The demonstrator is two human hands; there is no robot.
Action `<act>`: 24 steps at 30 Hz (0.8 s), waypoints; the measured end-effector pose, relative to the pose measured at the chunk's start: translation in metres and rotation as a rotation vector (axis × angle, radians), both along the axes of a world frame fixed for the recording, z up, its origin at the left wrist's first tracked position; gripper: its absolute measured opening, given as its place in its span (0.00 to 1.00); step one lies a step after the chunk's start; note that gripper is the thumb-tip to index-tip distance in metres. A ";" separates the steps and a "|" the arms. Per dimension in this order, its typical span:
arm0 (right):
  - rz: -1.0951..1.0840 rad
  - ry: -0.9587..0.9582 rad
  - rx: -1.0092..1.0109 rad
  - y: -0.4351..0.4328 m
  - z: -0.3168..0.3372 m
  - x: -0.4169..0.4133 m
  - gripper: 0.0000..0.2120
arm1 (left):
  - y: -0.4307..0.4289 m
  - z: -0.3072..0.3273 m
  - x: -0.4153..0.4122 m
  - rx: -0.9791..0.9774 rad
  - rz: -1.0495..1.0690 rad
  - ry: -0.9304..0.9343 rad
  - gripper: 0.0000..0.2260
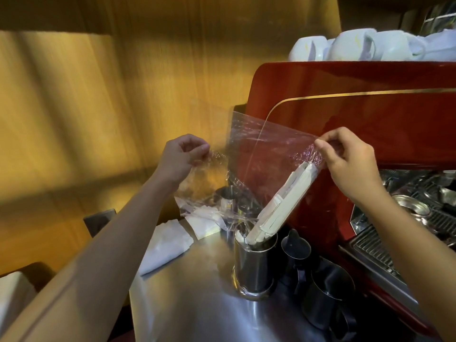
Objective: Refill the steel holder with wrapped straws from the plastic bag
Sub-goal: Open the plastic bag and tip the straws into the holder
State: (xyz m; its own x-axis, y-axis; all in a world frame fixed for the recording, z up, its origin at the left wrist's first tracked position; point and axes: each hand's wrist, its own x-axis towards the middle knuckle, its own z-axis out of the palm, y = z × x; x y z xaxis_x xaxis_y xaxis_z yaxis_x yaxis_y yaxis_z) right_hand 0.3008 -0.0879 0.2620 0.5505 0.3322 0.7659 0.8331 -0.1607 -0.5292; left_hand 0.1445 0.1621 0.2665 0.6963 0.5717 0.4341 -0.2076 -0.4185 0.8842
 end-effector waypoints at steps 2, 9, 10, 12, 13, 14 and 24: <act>0.031 0.068 0.031 0.000 -0.009 -0.001 0.02 | 0.002 -0.007 0.000 -0.004 -0.001 0.004 0.06; 0.149 0.320 0.122 -0.004 -0.039 -0.003 0.02 | 0.003 -0.028 0.000 -0.063 0.000 -0.013 0.06; 0.169 0.334 0.128 -0.004 -0.040 -0.003 0.03 | 0.003 -0.029 0.001 -0.068 -0.003 -0.020 0.06; 0.193 0.348 0.152 -0.005 -0.042 -0.002 0.06 | 0.001 -0.030 0.003 -0.071 -0.006 -0.026 0.05; 0.194 0.350 0.162 -0.005 -0.042 -0.001 0.07 | 0.000 -0.030 0.004 -0.064 -0.016 -0.014 0.03; 0.193 0.353 0.171 -0.005 -0.042 0.001 0.08 | 0.000 -0.031 0.003 -0.048 -0.033 0.017 0.04; 0.162 0.350 0.185 -0.003 -0.038 0.008 0.08 | 0.014 -0.057 -0.022 0.162 -0.094 0.377 0.06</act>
State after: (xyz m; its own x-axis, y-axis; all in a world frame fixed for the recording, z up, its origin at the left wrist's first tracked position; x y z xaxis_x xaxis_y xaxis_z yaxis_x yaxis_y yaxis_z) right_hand 0.3090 -0.0905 0.2240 0.7399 0.3106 0.5967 0.6046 0.0817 -0.7923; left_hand 0.1224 0.1764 0.2094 0.8693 0.4435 0.2182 0.0742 -0.5535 0.8295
